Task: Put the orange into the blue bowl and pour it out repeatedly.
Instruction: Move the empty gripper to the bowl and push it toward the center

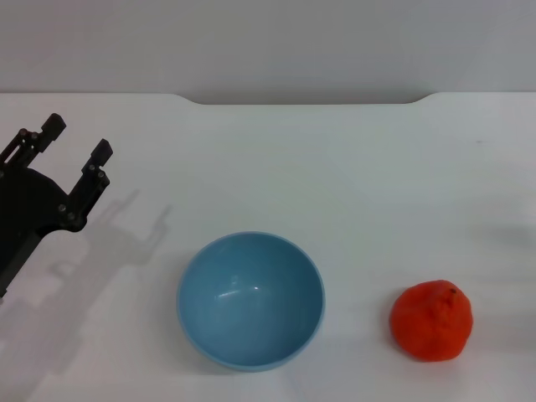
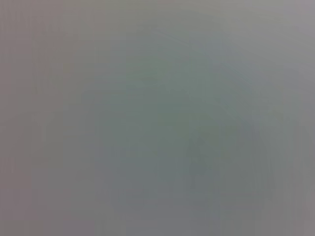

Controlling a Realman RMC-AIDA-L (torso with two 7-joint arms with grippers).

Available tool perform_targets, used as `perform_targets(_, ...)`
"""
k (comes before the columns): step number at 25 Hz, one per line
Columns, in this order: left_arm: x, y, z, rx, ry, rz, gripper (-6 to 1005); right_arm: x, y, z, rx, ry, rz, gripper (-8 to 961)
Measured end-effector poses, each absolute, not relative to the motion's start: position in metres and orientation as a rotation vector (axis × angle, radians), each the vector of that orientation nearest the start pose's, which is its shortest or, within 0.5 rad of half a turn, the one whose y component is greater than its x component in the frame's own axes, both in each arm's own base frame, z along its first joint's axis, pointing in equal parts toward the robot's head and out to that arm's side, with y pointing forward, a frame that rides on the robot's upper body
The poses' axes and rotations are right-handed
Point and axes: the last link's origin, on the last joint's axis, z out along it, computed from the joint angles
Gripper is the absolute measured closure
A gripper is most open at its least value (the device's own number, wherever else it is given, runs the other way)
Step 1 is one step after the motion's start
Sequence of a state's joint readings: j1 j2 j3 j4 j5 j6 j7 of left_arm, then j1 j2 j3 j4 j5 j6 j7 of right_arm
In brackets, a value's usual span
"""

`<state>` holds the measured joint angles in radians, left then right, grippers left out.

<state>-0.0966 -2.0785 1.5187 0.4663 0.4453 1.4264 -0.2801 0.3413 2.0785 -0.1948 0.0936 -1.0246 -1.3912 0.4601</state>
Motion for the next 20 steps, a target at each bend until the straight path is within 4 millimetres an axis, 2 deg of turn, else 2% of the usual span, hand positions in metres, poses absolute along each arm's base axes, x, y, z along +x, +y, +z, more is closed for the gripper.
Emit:
perform_targets(16,-0.303,0.254,-0.001,-1.864,-0.135,-0.897,443,0.377,0.274,0.023,-1.231,0.786,0.91,437)
perform_targets(20,-0.295,0.267,0.002,-1.872,-0.203,-0.989,443,0.377,0.274,0.023,-1.232,0.786,0.91,436)
